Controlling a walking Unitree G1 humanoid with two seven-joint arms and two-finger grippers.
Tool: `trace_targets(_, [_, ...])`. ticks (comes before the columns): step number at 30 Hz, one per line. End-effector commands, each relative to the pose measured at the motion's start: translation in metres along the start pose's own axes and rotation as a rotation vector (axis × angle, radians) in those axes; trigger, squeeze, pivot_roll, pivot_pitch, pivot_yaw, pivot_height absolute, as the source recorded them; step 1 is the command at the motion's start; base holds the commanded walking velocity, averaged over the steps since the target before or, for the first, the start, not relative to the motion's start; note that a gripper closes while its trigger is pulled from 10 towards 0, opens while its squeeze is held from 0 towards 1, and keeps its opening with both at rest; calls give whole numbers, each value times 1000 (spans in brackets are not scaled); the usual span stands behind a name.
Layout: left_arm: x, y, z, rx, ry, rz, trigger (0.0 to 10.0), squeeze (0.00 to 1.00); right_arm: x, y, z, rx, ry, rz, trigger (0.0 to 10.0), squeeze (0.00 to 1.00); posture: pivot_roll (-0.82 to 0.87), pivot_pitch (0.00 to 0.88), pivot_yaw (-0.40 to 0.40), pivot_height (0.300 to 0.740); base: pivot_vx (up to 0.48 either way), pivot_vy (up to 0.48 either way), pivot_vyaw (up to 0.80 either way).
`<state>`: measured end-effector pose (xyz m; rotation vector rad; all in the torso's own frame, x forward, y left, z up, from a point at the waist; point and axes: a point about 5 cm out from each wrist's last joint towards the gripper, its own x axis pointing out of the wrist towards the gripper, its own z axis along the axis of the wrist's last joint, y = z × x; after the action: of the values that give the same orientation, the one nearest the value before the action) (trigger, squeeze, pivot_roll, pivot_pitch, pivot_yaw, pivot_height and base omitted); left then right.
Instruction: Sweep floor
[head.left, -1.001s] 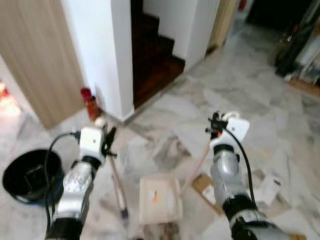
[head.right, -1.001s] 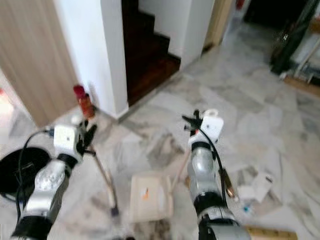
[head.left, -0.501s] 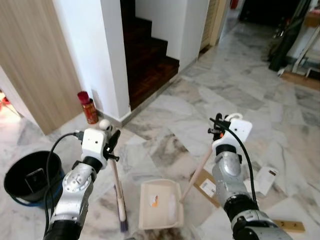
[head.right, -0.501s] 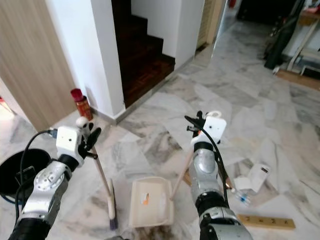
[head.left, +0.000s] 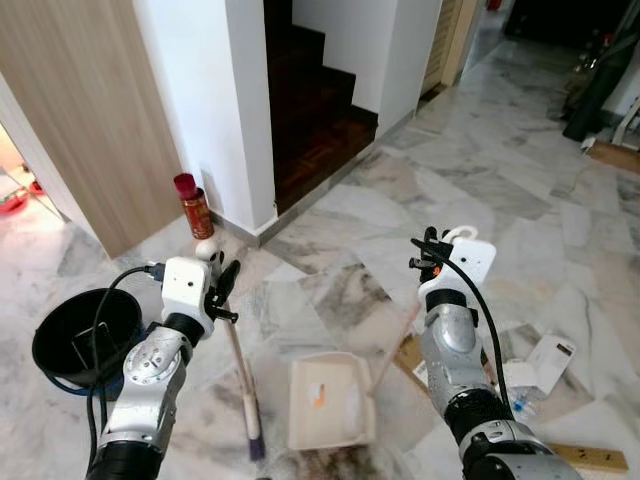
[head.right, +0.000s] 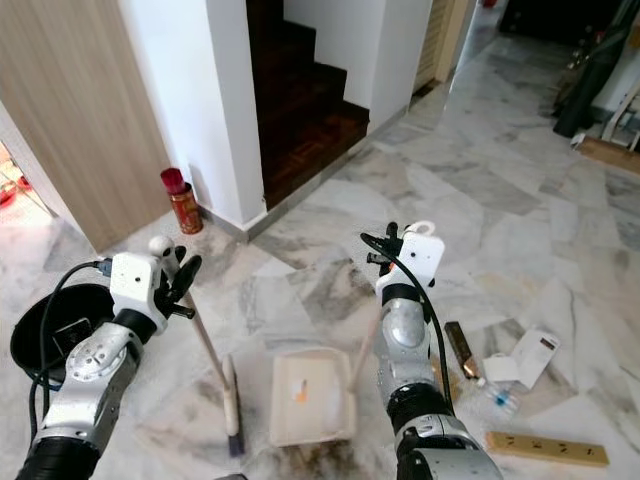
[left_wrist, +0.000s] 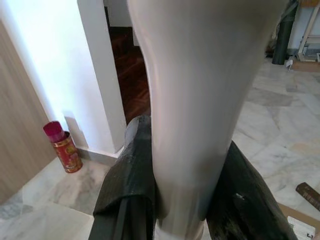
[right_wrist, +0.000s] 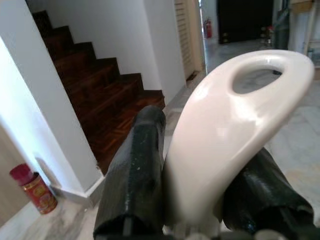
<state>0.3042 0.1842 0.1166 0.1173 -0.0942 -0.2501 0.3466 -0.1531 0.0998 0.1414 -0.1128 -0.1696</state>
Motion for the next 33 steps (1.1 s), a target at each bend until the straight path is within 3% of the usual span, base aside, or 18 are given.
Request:
trace_targets(1, [3, 2, 12, 13, -43, 2, 10000, 0, 4, 3, 8, -1, -40, 6, 10000, 0, 196, 0, -7, 740, 0, 330, 0])
trace_targets(11, [3, 3, 13, 17, -42, -2, 10000, 0, 4, 3, 9, -2, -47, 0, 10000, 0, 195, 0, 0, 740, 0, 367, 532])
trace_targets(27, [4, 1, 14, 11, -42, -8, 10000, 0, 5, 3, 10, -1, -48, -1, 10000, 0, 198, 0, -5, 740, 0, 332, 0])
trace_targets(33, [4, 2, 14, 10, -42, -6, 10000, 0, 6, 4, 10, -3, -53, 7, 10000, 0, 201, 0, -8, 740, 0, 333, 723])
